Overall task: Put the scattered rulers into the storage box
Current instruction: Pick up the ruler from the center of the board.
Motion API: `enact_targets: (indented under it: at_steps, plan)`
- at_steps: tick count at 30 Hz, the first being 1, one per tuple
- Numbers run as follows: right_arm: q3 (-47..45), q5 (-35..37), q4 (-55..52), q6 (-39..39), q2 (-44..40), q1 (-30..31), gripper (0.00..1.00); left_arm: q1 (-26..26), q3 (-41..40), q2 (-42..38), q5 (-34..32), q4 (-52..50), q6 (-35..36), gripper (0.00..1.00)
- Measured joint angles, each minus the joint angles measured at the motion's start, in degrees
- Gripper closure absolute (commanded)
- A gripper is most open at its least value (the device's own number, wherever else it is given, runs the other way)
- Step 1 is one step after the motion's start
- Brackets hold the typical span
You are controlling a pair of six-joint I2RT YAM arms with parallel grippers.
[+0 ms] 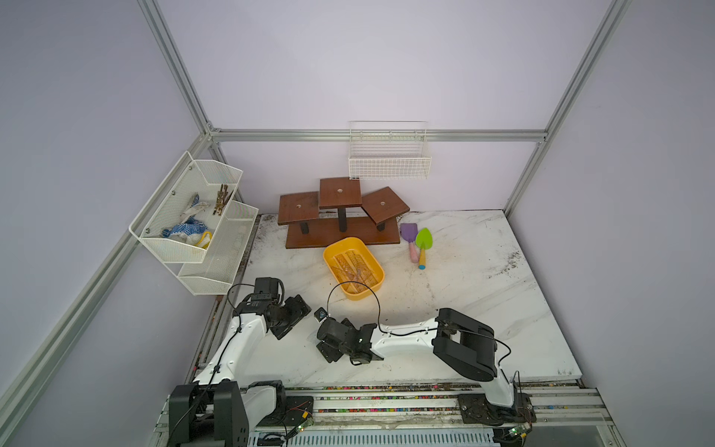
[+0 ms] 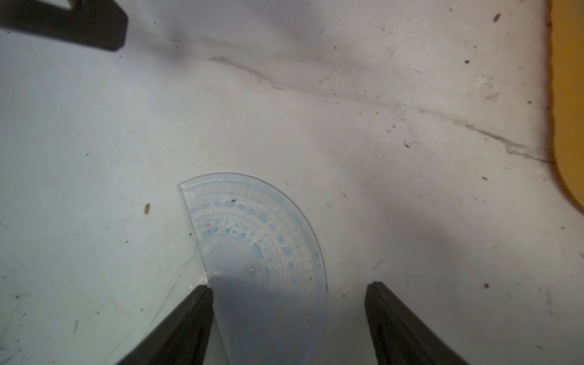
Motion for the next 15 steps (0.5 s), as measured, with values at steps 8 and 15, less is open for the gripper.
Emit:
enact_targets:
  at_steps: [8,15]
  plan:
    - [-11.3,-13.8,7.1,2.9,-12.4,-4.5,0.31,-5.3,-6.2,-5.3,0.2,0.4,-4.9,0.14]
    - [-14.5,-25.9,15.9,5.0,-11.3,-9.8,0.44,-9.1,-8.2,-10.5,0.2,-1.1,-9.7,0.15]
